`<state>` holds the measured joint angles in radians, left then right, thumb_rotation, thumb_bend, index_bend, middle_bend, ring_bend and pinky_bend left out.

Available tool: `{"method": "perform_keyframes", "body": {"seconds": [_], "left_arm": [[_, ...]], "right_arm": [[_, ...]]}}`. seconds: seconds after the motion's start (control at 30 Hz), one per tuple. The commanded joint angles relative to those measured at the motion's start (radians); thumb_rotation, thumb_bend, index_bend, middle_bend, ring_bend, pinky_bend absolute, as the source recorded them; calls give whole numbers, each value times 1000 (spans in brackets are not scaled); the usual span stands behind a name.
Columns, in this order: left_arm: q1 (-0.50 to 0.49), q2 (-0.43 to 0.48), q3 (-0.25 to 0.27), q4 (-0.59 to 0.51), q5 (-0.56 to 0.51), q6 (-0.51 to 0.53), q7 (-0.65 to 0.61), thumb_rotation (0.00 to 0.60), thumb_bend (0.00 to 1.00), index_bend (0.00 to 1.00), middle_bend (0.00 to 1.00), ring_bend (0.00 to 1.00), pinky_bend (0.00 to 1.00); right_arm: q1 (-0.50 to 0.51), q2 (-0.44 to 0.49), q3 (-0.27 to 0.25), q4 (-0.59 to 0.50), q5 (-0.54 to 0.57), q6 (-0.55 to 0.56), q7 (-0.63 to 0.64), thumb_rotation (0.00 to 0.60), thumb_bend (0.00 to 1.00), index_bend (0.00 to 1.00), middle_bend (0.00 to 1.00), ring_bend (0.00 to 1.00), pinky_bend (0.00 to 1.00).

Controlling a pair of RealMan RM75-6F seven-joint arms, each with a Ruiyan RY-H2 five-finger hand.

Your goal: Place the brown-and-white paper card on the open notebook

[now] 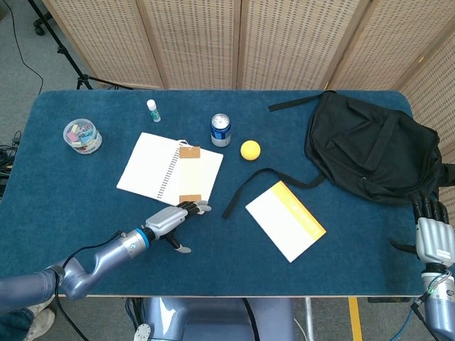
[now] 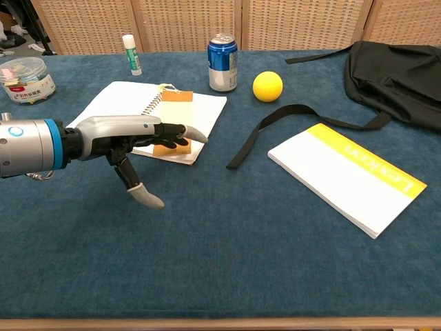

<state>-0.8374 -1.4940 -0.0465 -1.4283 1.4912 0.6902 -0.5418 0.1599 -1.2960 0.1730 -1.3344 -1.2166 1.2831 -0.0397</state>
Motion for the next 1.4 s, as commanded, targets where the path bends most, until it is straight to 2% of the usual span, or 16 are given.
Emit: {"method": "perform_keyframes", "body": {"seconds": [0.03,0.33,0.63,1.4], "left_arm": [[0,-10,6,10,-3,1,-13,600,120,0,0,0,3],[-6,-15,30,36,14,-4,-53,600,119,0,0,0,3],[-41,24,60,55,70,-21,-92,600,125,0,0,0,3],[-136,91,168,114,190,-55,-168,600,148,0,0,0,3]], "right_arm": [[0,0,0,1,1,-2,2,600,0,78,0,0,0],[1,0,-1,2,-1,-3,2,600,0,78,0,0,0],[0,0,0,1,0,0,-2,600,0,78,0,0,0],[2,-6,1,4,7,-2,-14,600,0,78,0,0,0]]}}
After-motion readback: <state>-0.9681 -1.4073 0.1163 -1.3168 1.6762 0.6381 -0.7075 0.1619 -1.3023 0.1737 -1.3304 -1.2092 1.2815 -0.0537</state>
